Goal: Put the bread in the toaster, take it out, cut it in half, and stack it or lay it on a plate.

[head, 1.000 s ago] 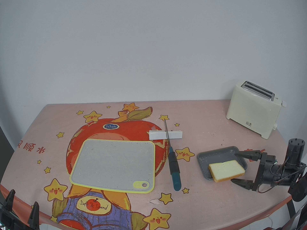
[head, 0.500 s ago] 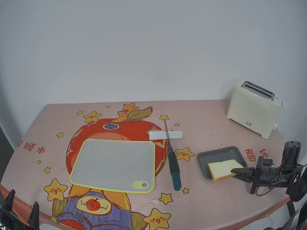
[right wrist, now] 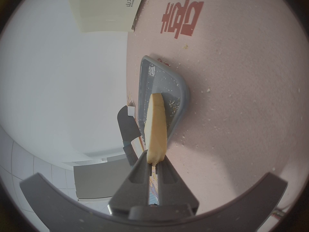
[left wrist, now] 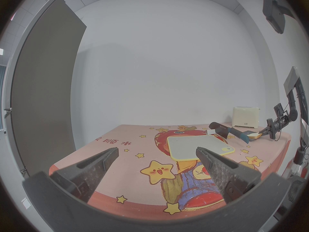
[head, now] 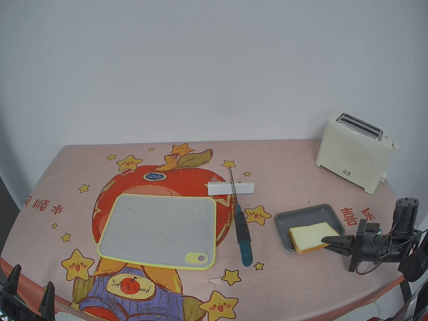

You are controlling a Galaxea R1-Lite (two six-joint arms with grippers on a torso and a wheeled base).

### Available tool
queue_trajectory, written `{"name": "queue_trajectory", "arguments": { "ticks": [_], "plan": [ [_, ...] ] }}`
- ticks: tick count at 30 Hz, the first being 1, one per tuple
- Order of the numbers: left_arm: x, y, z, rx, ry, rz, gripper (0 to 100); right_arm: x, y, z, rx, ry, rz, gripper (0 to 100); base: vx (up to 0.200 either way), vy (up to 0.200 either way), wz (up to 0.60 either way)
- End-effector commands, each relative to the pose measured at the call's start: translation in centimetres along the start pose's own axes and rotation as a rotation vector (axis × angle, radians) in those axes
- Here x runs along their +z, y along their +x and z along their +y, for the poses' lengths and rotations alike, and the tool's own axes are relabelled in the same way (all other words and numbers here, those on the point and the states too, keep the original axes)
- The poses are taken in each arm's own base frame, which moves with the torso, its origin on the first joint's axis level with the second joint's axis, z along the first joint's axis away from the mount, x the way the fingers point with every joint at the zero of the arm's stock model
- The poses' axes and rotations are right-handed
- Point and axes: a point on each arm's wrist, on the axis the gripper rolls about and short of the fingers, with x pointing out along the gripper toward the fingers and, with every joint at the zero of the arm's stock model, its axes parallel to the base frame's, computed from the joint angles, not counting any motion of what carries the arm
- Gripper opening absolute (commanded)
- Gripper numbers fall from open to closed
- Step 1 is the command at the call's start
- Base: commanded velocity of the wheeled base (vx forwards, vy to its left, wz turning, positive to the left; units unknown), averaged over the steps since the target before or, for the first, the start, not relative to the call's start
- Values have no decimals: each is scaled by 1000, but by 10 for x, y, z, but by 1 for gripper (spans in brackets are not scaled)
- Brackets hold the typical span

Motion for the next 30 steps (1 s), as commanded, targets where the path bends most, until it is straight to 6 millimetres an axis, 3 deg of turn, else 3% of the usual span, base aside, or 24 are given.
{"name": "queue_trajectory", "arguments": {
  "ticks": [1,22,30],
  "plan": [
    [-5,0,0,1,0,4,100,0,0,0,3,-2,1,0,0,0,0],
    [-5,0,0,1,0,4,100,-10,-15,20,142,-120,-23,0,0,0,0],
    [-5,0,0,1,0,4,100,-22,-32,37,236,-200,-39,0,0,0,0]
  ]
}}
